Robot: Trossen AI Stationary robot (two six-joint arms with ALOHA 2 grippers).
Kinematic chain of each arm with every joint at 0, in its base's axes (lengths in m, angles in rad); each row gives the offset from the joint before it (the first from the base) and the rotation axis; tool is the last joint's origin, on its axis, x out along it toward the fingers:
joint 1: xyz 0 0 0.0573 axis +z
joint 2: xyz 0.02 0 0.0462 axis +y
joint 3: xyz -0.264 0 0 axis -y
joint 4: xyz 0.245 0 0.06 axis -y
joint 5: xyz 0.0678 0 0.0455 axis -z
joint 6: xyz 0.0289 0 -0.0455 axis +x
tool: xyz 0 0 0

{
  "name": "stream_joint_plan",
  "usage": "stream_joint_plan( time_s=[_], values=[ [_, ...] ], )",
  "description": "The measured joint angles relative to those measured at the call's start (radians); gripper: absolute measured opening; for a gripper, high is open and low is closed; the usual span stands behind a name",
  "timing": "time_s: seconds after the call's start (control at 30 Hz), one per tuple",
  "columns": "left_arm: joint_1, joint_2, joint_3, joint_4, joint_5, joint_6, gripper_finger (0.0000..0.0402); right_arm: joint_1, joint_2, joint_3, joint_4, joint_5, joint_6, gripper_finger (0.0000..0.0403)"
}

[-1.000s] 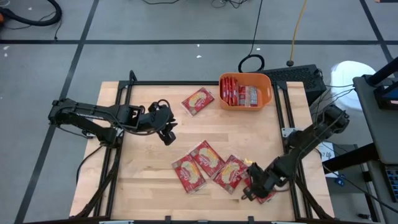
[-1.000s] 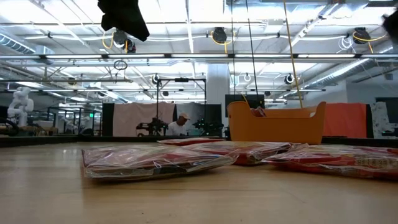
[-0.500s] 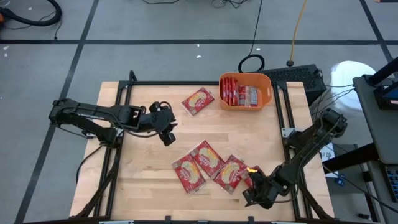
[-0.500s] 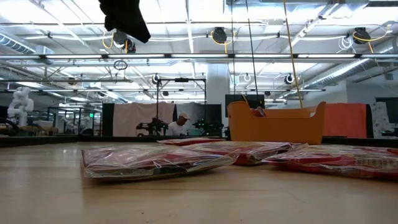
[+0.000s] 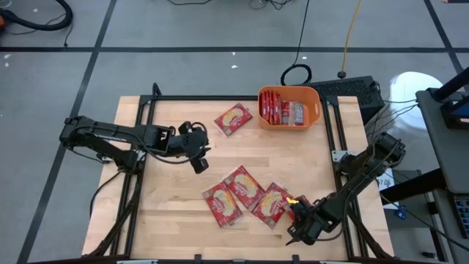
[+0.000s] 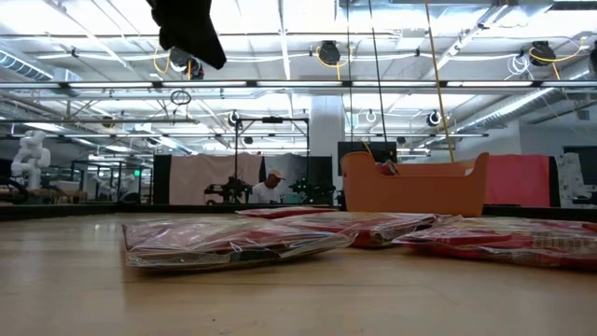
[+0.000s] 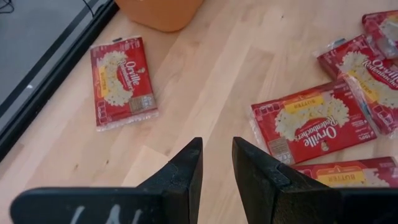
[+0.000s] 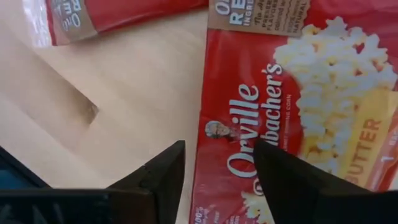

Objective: Sort popcorn bags into baskets
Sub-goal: Put the red popcorn bag into the orange bin

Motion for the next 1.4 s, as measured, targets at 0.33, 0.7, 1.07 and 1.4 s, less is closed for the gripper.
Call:
stream_joint_plan(
  time_s=[0.33, 0.7, 1.07, 1.4],
  values=[
    [0.000, -0.001, 0.000, 0.000, 0.000, 0.012, 0.0093, -0.039, 0.054, 0.004, -0.039, -0.027, -0.027, 0.0098],
    [0.000, -0.001, 0.000, 0.005, -0.001, 0.055, 0.0093, -0.138, 0.013, -0.002, -0.054, 0.016, -0.110, 0.0007],
    [0.006, -0.001, 0.000, 0.009, -0.002, 0.057, 0.0093, -0.294, -0.127, -0.003, -0.039, 0.017, -0.262, 0.0000],
    [0.006, -0.001, 0.000, 0.008, -0.002, 0.033, 0.0093, -0.470, -0.225, -0.001, -0.136, -0.069, -0.273, 0.0019]
  ],
)
